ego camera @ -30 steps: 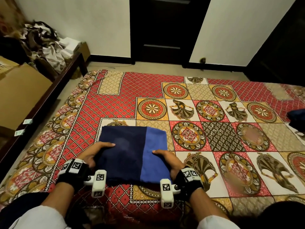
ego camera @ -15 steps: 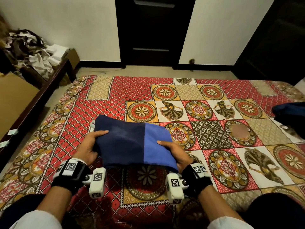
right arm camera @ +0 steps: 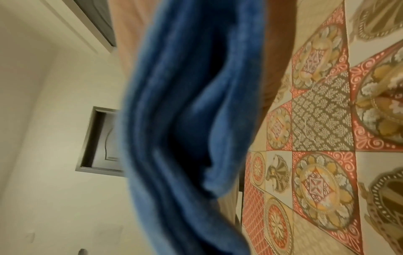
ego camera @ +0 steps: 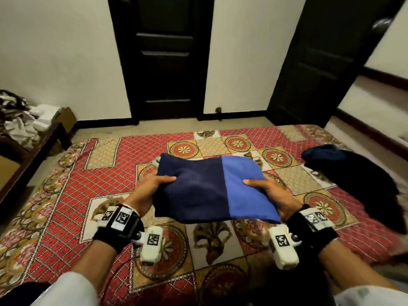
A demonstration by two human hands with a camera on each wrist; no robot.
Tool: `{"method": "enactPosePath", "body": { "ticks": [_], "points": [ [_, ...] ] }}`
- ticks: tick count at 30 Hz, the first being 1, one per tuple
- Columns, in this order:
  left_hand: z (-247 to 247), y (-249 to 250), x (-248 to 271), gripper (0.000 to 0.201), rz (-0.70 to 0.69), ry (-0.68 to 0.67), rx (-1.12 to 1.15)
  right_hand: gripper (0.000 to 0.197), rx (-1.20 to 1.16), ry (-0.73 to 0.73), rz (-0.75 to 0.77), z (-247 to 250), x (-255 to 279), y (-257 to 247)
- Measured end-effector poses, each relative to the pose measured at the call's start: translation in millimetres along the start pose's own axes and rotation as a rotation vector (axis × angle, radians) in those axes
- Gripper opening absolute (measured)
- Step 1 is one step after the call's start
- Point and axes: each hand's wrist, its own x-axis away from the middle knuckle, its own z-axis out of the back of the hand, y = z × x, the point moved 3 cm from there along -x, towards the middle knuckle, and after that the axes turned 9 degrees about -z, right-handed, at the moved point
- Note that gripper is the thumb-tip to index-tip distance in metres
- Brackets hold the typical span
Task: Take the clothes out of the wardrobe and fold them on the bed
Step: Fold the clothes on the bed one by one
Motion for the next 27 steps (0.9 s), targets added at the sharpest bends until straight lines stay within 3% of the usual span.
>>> {"method": "enactPosePath", "body": {
  "ticks": [6,12,16,21,27],
  "points": [
    [-101.5,48.6,20.7,0.026,-0.043,-0.159,-0.103,0.045,-0.019,0.135,0.062,74.6,96.7,-25.1],
    [-230.8,55.3,44.8,0.033,-0.054,-0.364,-0.113,0.053,-0.158,0.309,0.052,169.9,208.6,-5.4],
    [-329.0,31.9,73.8,0.054,0.011,-0.56,-0.122,0.048,-0.217,0.495,0.057,234.2,288.4,28.7],
    [-436.1,-11.1,122.8,0.049,0.11,-0.751,-0.195,0.051,-0.318,0.676,0.019,288.0,378.2,91.3],
    [-518.4,-92.7,184.6,0.027,0.237,-0.964,-0.393,0.054,-0.479,0.816,-0.101,318.3,454.1,193.3]
  ]
}}
